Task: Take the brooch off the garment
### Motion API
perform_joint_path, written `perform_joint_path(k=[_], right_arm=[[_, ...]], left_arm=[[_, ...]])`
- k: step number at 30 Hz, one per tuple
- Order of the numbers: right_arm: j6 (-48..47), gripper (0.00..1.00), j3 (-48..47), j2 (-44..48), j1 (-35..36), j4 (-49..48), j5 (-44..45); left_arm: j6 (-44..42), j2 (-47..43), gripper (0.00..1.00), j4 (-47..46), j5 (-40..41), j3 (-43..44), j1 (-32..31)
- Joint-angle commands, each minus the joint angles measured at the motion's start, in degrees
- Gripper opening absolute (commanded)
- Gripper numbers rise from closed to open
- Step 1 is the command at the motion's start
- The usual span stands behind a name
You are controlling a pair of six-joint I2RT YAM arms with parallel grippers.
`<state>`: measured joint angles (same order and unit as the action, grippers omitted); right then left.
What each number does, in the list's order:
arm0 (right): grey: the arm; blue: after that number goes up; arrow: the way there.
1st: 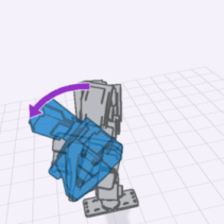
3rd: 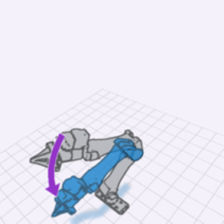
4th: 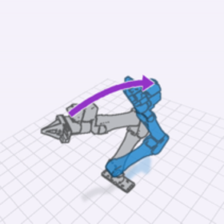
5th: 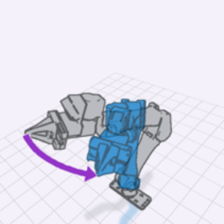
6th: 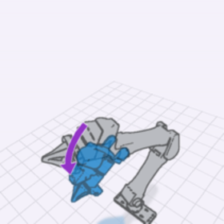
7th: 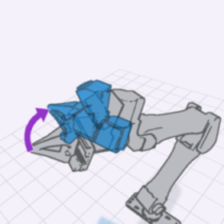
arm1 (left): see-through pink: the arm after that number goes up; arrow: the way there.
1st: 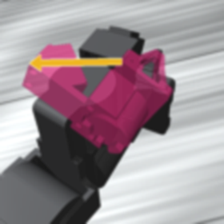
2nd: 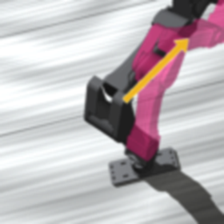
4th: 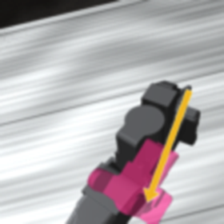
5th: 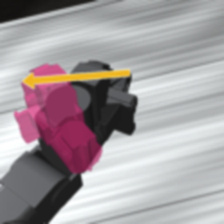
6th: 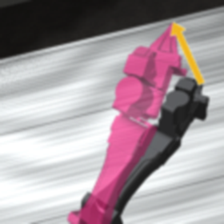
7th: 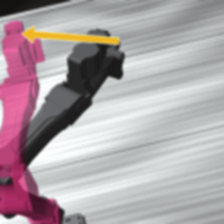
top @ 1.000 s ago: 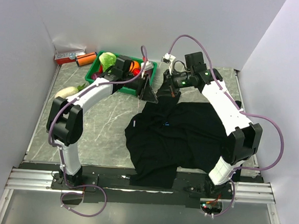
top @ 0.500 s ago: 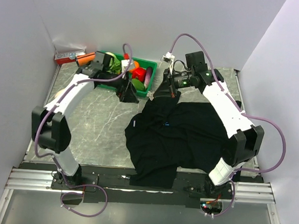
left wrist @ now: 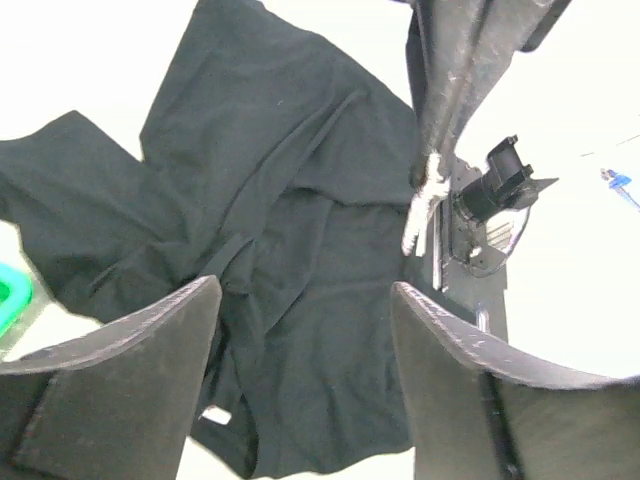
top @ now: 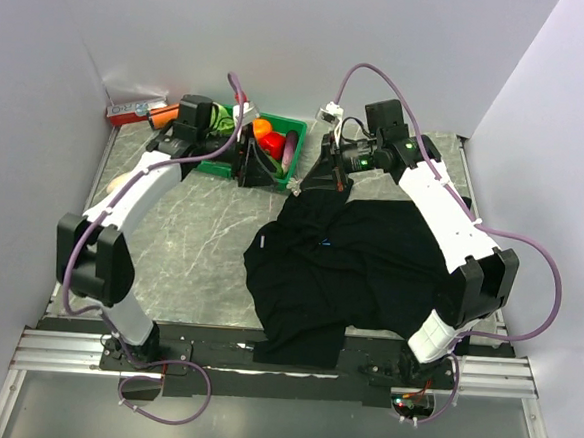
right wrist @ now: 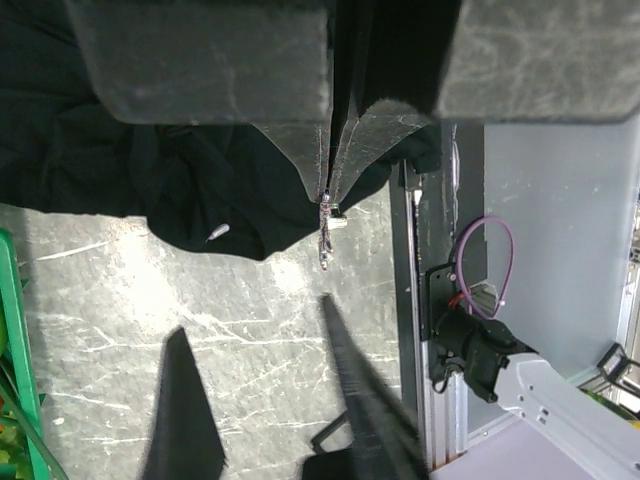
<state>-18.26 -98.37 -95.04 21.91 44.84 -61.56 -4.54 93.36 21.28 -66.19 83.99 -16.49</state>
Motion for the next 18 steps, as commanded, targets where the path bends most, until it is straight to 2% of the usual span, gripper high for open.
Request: perform_joint_path(k=[1,4,12,18], right_arm=[[-1.2,0.00,-2.1,2.7,-0.4,-0.1,-1.5],[-1.1,0.00,-2.1,2.5,-0.3,-0.2,-1.3],[-0.3,0.00,-2.4,1.8,-0.3,-0.8,-1.4],[0.7,0.00,-3.3,0.7,-0.4,-1.4,-1.7]], left_arm=[[9.4,2.1,0.72,-8.4,-6.8,2.3,-0.2],[11.6,2.8,0.70,-10.5,-9.4,2.1,-0.6],[6.9,4.7,0.70,-3.9,-11.1,5.3,-2.2],[7.8,6.0,0.65,-4.1,-10.8,6.5,-3.1]])
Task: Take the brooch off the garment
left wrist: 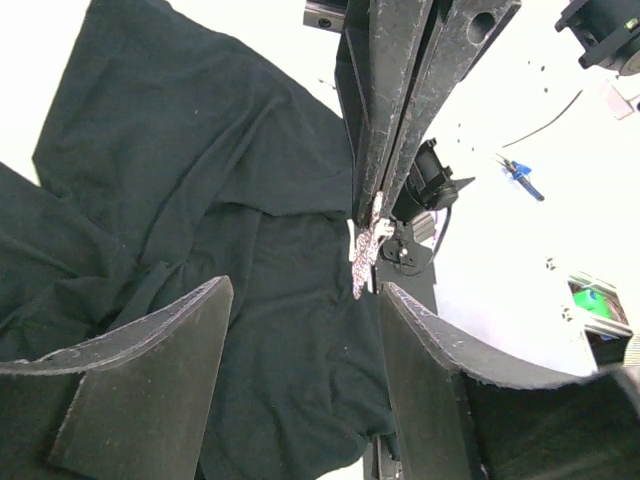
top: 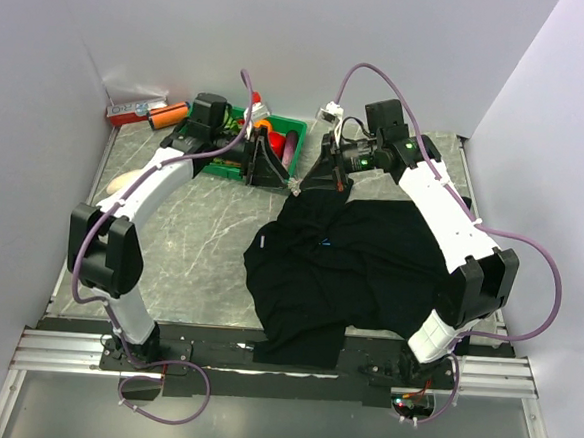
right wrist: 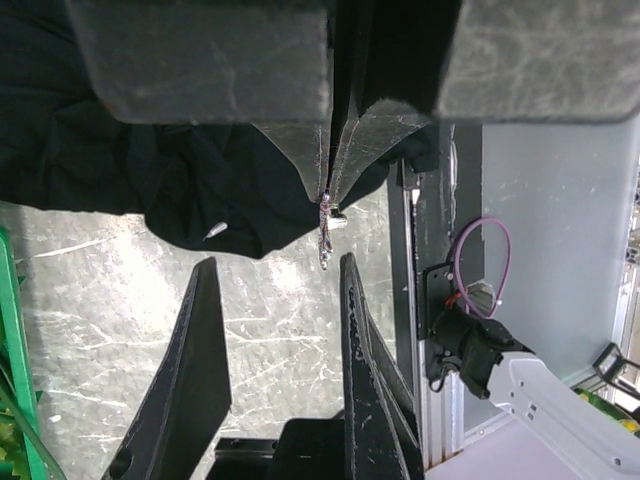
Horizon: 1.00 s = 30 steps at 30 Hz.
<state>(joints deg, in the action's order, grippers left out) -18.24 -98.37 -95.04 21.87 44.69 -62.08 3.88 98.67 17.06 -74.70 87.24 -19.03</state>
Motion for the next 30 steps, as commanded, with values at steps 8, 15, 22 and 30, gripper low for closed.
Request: perform_joint_path(k=[8,15,22,30], right_arm=[[1.6,0.00,-3.4,0.1,-0.3,-2.1,-1.1],[2.2,0.00,-3.1,-0.2,-0.3,-2.4,-0.3],[3.2,0.00,-3.4,-0.8,-0.2,-3.3,0.4],[3.7,0.00,-2.6,-1.0,-0.2,-3.5,1.5]], left_arm=[[-0.7,1.9,0.48,0.7,-2.7,4.4,-1.4],[-1.3,3.3,0.36,1.5,-3.5,6.0,-1.9],[-0.8,3.9,0.36,1.0,-3.8,6.7,-2.2],[-1.3,4.2,0.10,1.3,-4.1,6.9,-2.6]])
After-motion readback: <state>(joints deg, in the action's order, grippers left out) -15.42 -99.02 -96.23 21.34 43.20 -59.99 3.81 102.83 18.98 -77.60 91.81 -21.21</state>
